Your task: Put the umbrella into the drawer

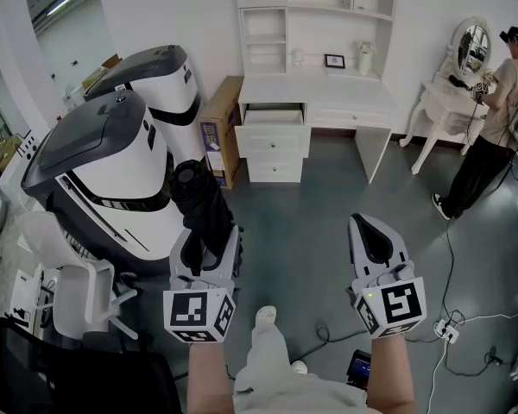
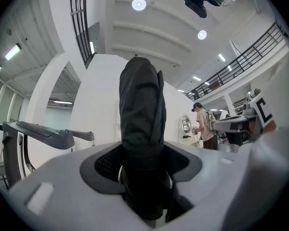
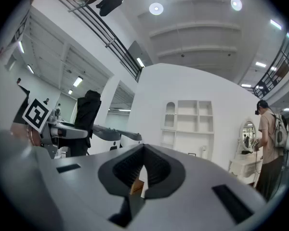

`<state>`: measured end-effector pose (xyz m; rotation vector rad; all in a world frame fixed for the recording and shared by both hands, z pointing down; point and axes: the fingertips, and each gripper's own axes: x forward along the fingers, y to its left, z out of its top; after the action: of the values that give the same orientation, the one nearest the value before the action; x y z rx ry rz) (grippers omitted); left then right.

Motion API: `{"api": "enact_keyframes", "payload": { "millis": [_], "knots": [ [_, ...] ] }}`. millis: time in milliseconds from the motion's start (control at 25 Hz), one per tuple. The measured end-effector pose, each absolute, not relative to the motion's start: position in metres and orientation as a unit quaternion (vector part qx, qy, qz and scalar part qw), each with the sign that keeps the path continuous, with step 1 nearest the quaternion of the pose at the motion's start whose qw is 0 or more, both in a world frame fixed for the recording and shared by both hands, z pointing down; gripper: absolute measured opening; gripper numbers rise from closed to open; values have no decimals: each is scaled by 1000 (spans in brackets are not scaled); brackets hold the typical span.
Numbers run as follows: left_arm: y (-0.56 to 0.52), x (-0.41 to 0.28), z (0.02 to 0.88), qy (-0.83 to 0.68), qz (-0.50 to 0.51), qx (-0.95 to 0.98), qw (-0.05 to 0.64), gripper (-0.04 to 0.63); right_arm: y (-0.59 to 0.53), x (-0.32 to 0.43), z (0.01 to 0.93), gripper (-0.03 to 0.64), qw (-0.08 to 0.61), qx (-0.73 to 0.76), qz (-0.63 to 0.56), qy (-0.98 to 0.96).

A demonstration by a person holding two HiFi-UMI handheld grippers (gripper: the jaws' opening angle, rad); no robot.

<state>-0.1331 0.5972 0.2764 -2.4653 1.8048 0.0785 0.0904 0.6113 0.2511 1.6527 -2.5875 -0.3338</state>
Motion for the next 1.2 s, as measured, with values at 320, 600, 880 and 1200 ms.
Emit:
{"api": "enact_keyframes", "payload": {
  "millis": [320, 600, 880, 1200],
  "knots": [
    [532, -150, 281, 590, 18, -806, 39, 244, 548, 78, 253, 8, 16, 537, -95, -838],
    [442, -177, 280, 591, 17, -806, 36, 244, 461, 51, 254, 8, 23, 535, -93, -840],
    [363, -207, 282, 578, 14, -815, 36, 245, 387, 17, 259, 8, 22, 537, -80, -839],
    [314, -229, 287, 568, 18, -822, 27, 245, 344, 0, 264, 8, 36, 553, -80, -829]
  ]
}}
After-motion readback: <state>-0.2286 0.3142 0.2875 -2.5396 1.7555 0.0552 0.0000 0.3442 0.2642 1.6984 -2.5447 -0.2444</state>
